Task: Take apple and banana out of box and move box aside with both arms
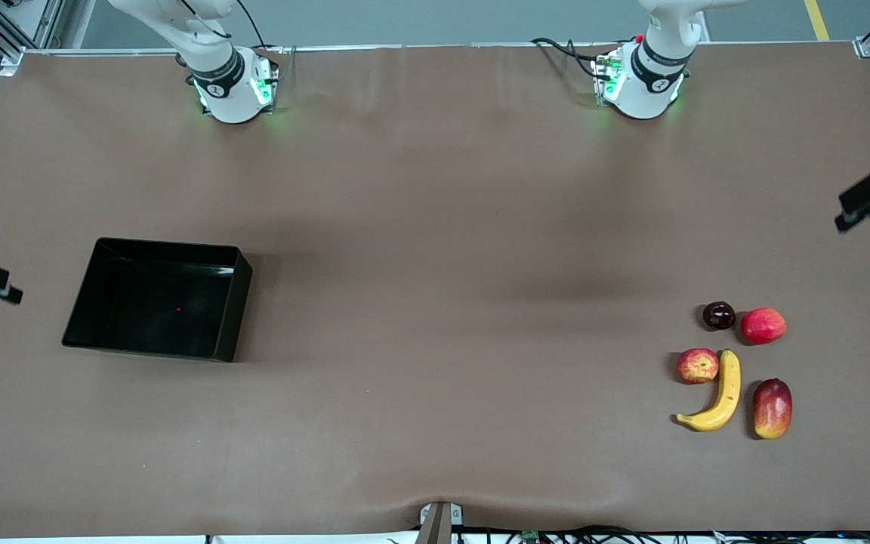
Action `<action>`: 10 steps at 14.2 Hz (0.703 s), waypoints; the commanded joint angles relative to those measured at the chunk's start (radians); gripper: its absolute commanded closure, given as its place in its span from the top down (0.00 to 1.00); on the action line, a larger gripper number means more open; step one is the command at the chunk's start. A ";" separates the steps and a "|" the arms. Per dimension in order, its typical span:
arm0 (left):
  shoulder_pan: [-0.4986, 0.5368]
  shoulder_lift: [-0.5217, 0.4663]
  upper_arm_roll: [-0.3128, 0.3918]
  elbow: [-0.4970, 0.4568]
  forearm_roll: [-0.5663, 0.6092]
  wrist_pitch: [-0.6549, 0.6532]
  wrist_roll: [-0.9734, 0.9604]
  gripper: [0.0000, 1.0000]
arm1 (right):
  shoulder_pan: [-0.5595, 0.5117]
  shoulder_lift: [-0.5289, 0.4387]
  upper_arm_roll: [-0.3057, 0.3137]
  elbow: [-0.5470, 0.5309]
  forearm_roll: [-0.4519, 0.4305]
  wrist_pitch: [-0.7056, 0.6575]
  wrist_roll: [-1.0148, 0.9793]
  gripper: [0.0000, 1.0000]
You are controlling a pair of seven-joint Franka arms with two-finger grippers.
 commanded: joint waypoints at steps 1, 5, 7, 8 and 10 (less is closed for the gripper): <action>-0.009 -0.137 0.055 -0.174 -0.057 -0.001 0.006 1.00 | 0.012 -0.099 0.001 -0.036 -0.043 -0.134 0.091 1.00; -0.080 -0.161 0.090 -0.176 -0.057 -0.055 -0.028 1.00 | 0.011 -0.217 -0.002 -0.075 -0.049 -0.294 0.084 1.00; -0.112 -0.180 0.090 -0.204 -0.054 -0.055 -0.060 1.00 | 0.024 -0.250 0.004 -0.108 -0.116 -0.326 0.088 1.00; -0.129 -0.190 0.092 -0.223 -0.049 -0.049 -0.076 1.00 | 0.024 -0.276 0.006 -0.160 -0.124 -0.293 0.088 1.00; -0.181 -0.191 0.116 -0.220 -0.048 -0.046 -0.092 1.00 | 0.021 -0.339 0.004 -0.275 -0.126 -0.164 0.078 1.00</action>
